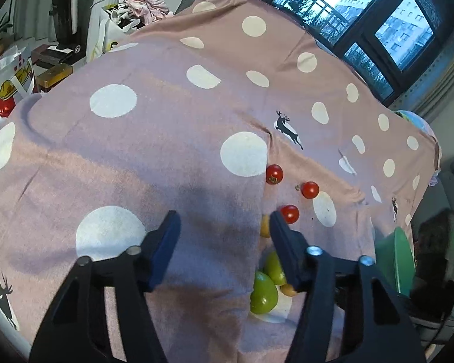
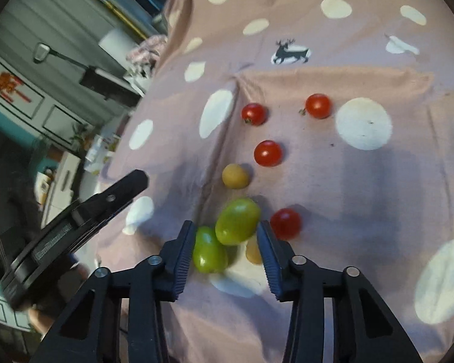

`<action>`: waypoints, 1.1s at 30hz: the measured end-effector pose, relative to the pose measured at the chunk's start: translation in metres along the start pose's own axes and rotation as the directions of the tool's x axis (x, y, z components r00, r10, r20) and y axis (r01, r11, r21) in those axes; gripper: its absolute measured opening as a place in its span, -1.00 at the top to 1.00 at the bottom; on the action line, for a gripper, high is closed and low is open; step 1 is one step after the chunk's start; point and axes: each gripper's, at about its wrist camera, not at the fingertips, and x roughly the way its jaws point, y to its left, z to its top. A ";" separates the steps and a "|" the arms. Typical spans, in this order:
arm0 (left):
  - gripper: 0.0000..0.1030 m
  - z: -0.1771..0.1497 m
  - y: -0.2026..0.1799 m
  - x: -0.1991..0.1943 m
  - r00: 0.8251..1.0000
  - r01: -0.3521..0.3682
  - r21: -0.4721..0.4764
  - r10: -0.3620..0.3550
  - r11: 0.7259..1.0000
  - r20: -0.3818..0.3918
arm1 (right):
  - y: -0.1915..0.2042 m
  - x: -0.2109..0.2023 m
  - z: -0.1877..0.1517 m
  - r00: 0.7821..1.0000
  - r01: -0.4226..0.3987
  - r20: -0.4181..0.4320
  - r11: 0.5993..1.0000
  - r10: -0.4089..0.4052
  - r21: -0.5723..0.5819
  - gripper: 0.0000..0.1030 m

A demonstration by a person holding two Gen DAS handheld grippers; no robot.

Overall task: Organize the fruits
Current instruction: 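Move the right tool back over the remaining fruit, then grasp a green plum with the right tool and lift it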

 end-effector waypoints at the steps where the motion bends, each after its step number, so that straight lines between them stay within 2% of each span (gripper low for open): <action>1: -0.03 0.000 0.001 0.000 1.000 -0.002 -0.001 0.002 1.000 0.000 | 0.002 0.005 0.002 1.000 0.011 -0.008 1.000 -0.011 0.003 0.18; 6: 0.03 0.001 0.000 -0.003 1.000 0.009 0.010 -0.009 1.000 0.009 | 0.010 0.022 0.007 0.994 0.104 -0.045 0.995 -0.104 -0.010 0.19; 13: 0.03 0.001 -0.005 -0.004 1.000 0.024 0.024 -0.024 0.999 0.007 | 0.015 0.035 0.005 0.982 0.176 -0.069 0.984 -0.178 -0.041 0.18; 19: 0.09 0.001 -0.011 -0.005 0.999 0.039 0.035 -0.040 0.999 0.011 | 0.013 0.031 0.003 0.984 0.167 -0.060 0.985 -0.169 -0.041 0.23; 23: 0.10 -0.004 -0.022 -0.004 0.998 0.055 0.068 -0.055 0.996 0.006 | 0.006 0.004 -0.001 0.990 0.140 -0.010 0.989 -0.141 -0.047 0.24; 26: 0.10 -0.010 -0.034 0.001 0.998 0.067 0.101 -0.066 0.993 -0.009 | -0.007 -0.020 -0.009 0.991 0.133 0.018 0.990 -0.132 -0.047 0.24; 29: 0.17 -0.019 -0.046 0.010 0.998 0.052 0.133 -0.048 0.990 -0.036 | -0.027 -0.039 -0.022 0.991 0.132 0.035 0.990 -0.131 -0.042 0.24; 33: 0.23 -0.032 -0.064 0.020 0.996 0.068 0.182 -0.056 0.981 -0.070 | -0.048 -0.036 -0.034 0.986 0.169 0.006 0.985 -0.169 -0.037 0.24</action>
